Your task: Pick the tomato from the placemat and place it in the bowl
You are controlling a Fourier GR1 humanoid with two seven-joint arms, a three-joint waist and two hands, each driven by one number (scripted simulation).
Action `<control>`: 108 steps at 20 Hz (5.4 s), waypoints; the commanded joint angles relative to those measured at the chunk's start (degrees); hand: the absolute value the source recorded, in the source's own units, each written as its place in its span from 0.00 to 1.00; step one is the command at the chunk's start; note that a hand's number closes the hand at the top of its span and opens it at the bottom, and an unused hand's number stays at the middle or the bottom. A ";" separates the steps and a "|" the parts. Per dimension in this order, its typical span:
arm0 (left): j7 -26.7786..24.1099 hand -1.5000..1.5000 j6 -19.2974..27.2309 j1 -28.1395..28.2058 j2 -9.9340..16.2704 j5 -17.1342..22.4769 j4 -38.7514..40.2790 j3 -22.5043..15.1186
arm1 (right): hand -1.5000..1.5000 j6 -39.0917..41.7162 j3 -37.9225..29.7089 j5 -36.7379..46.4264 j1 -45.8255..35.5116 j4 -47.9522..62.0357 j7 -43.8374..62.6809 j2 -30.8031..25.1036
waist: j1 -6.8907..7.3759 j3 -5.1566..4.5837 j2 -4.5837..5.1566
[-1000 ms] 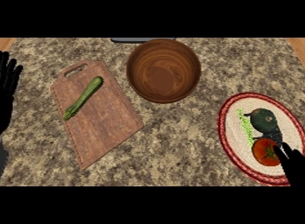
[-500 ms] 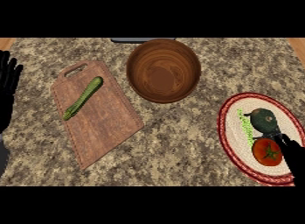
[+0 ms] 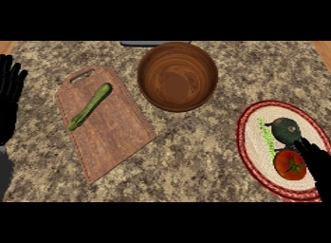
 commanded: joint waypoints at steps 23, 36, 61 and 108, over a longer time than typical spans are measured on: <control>2.35 0.50 -1.94 -2.21 -3.23 -4.41 -0.54 3.05 | 0.00 -1.87 -4.43 8.62 -7.98 20.27 -4.35 7.98 | 0.02 0.00 0.01; 1.70 0.50 -3.93 -0.71 -3.82 -4.40 -1.27 4.32 | 1.00 -8.93 -9.13 9.84 -14.51 25.80 -13.79 6.54 | 0.22 0.01 0.02; 0.07 0.50 -6.05 -5.29 -4.94 -4.00 2.71 1.67 | 1.00 10.63 -21.74 -6.25 -67.90 79.10 -65.80 -26.91 | 5.14 0.21 1.51; -1.25 0.50 -6.26 -0.71 -4.46 -4.40 0.80 4.57 | 0.00 6.83 -10.41 -8.21 -88.54 93.94 -27.95 18.98 | 2.22 -0.01 0.62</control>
